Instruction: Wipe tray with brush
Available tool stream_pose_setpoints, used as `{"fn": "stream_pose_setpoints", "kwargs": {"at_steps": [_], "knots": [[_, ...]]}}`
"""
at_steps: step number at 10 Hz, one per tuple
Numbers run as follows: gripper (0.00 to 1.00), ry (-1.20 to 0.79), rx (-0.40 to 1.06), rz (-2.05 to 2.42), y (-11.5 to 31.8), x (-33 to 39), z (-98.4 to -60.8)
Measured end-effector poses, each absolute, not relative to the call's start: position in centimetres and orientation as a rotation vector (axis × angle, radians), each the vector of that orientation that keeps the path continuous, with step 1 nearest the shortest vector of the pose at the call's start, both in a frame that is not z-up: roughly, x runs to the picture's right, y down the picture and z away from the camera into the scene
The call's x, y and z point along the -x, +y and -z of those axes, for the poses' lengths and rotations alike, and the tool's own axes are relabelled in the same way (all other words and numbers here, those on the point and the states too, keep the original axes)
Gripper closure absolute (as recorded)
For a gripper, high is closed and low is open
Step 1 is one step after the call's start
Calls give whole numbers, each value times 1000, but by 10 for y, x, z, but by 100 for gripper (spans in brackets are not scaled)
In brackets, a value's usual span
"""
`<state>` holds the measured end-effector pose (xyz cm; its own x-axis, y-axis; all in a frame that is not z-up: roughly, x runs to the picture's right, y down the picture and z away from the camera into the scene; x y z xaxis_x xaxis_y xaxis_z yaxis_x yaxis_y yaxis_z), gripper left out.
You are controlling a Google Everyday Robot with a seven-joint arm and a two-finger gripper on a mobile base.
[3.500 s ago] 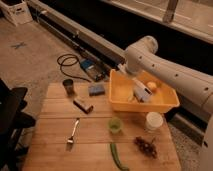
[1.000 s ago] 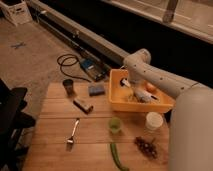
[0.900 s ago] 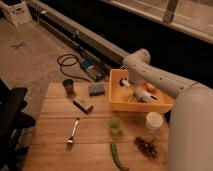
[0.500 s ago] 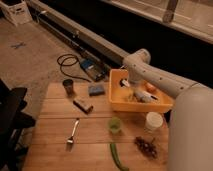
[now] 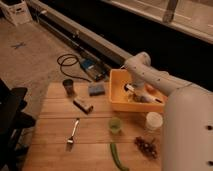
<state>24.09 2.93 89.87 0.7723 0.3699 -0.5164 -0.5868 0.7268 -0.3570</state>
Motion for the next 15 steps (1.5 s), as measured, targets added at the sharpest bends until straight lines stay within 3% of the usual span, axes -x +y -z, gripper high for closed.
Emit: {"fn": "stream_pose_setpoints", "kwargs": {"at_steps": [5, 11, 15], "knots": [[100, 433, 477, -570, 5, -249, -924], [100, 238, 482, -571, 25, -206, -895], [100, 370, 508, -562, 40, -237, -886]]}}
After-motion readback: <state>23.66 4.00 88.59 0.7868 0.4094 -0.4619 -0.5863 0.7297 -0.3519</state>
